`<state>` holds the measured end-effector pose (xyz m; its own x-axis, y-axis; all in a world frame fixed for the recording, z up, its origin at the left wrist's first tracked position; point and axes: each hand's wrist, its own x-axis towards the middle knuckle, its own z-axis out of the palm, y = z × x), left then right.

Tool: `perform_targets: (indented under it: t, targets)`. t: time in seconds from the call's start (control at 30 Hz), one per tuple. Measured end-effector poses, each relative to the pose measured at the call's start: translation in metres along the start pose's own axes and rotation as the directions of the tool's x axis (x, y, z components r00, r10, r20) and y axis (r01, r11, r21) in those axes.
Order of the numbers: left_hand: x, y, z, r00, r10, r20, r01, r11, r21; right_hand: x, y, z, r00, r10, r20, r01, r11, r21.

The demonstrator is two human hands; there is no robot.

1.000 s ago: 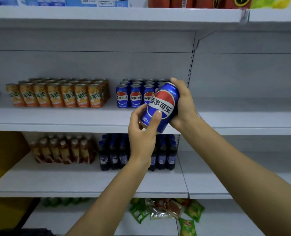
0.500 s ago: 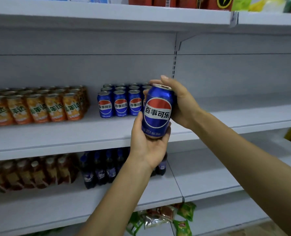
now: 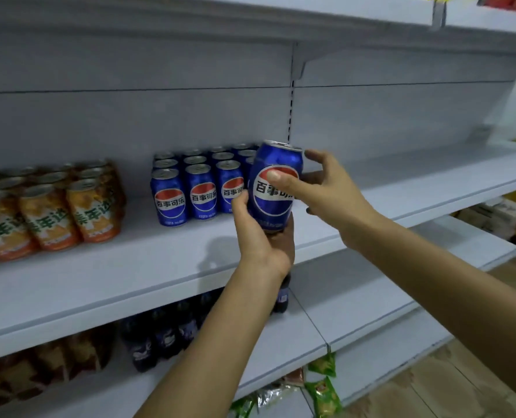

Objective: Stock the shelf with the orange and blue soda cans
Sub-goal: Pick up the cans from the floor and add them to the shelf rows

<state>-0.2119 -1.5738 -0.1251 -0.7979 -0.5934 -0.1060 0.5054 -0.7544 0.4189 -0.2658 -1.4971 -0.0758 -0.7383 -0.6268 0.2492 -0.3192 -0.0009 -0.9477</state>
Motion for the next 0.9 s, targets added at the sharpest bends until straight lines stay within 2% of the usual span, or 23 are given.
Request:
perform_targets:
  t: [0.13,0.23,0.37,0.5,0.6,0.67,0.73,0.83,0.87,0.9]
  targets:
    - [0.015,-0.022,0.005,0.997,-0.041,0.069,0.031,0.989,0.146,0.008,0.02,-0.002,0.991,0.058,-0.123,-0.055,0.998,0.027]
    - [0.024,-0.032,0.003,0.987,-0.161,0.003,0.154,0.95,0.272,0.027,0.027,-0.025,0.98,0.098,-0.174,-0.102,0.995,-0.019]
    - [0.052,-0.033,0.01,0.969,-0.237,-0.073,0.247,0.944,0.219,0.057,0.048,-0.046,0.985,0.105,-0.139,-0.119,0.988,-0.099]
    - [0.086,-0.037,0.019,0.97,-0.237,-0.059,0.243,0.961,0.134,0.097,0.067,-0.053,0.994,0.065,-0.088,-0.083,0.972,-0.22]
    - [0.112,-0.042,0.018,0.981,-0.177,-0.083,0.193,0.939,0.285,0.135,0.081,-0.054,0.997,0.068,-0.038,-0.076,0.963,-0.259]
    - [0.125,-0.042,0.011,0.995,-0.021,-0.095,0.071,0.829,0.554,0.159,0.093,-0.052,0.999,0.051,-0.002,-0.049,0.947,-0.318]
    - [0.131,-0.038,0.001,0.989,0.143,-0.036,-0.065,0.641,0.765,0.179,0.106,-0.048,0.999,0.032,0.019,-0.023,0.931,-0.365]
    - [0.133,-0.03,-0.016,0.959,0.268,0.094,-0.192,0.368,0.91,0.198,0.127,-0.041,0.998,0.06,0.033,-0.043,0.924,-0.38]
    - [0.134,-0.026,-0.023,0.937,0.312,0.158,-0.23,0.208,0.951,0.202,0.132,-0.039,0.997,0.064,0.045,-0.042,0.923,-0.383]
    - [0.136,-0.022,-0.028,0.904,0.345,0.254,-0.264,-0.018,0.964,0.206,0.137,-0.036,0.996,0.059,0.063,-0.03,0.924,-0.381]
